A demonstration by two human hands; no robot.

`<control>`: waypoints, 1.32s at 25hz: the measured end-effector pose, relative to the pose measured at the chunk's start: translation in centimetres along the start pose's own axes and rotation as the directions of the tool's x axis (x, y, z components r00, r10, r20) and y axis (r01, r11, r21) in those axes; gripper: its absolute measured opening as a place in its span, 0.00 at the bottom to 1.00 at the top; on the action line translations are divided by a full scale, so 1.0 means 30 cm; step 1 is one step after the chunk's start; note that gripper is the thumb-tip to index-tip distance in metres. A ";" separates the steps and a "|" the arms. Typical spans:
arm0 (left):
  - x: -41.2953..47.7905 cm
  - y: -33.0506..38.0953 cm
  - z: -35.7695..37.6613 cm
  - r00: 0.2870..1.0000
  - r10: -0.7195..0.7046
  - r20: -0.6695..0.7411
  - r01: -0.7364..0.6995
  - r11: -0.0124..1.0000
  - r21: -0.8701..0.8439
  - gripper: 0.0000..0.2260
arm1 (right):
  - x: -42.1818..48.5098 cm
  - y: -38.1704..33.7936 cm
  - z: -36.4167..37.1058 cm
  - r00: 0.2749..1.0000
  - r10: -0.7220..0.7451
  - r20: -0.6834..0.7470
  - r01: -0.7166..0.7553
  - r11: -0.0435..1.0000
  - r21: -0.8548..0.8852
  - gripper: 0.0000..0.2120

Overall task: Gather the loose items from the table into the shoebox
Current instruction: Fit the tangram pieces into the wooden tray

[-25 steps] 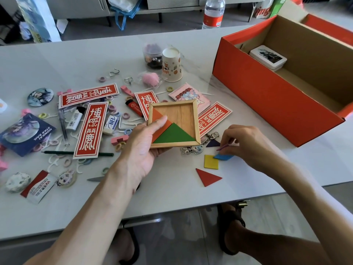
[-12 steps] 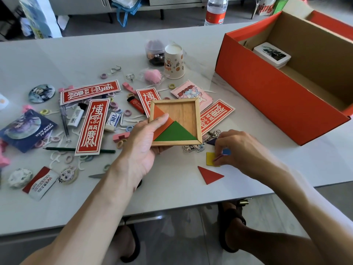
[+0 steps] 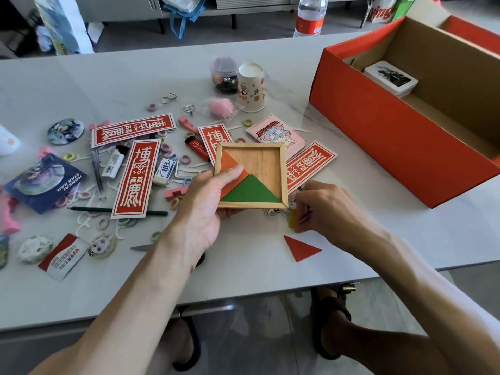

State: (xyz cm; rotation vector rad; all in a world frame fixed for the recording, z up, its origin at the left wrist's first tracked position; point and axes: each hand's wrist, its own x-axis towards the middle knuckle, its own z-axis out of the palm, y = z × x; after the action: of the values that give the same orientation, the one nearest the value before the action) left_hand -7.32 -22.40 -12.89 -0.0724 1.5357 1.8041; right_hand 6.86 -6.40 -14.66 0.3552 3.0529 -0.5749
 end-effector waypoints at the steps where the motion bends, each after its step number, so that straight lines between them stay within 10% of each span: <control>1: 0.002 0.000 -0.004 1.000 0.005 0.002 -0.005 1.000 0.013 0.03 | 0.006 -0.002 0.003 1.000 0.003 -0.031 -0.002 0.999 0.042 0.14; 8: 0.014 -0.017 -0.019 0.998 0.059 -0.020 -0.057 0.994 0.097 0.03 | 0.056 -0.036 -0.103 0.825 0.487 -0.285 -0.091 0.613 0.785 0.12; 23: -0.016 -0.057 0.020 0.992 0.124 0.005 -0.124 0.991 -0.052 0.11 | 0.146 -0.179 -0.043 0.773 0.425 -0.470 -0.162 0.849 0.502 0.10; 33: -0.012 -0.040 -0.004 0.977 0.154 -0.147 -0.146 0.987 0.066 0.13 | 0.134 -0.145 -0.084 0.849 0.383 -0.364 -0.089 0.783 0.615 0.08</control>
State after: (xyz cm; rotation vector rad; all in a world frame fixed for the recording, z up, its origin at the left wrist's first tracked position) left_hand -6.44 -22.67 -13.72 -0.0703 1.7376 1.9093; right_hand 2.04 -8.54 -10.98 1.0343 3.0739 -1.6251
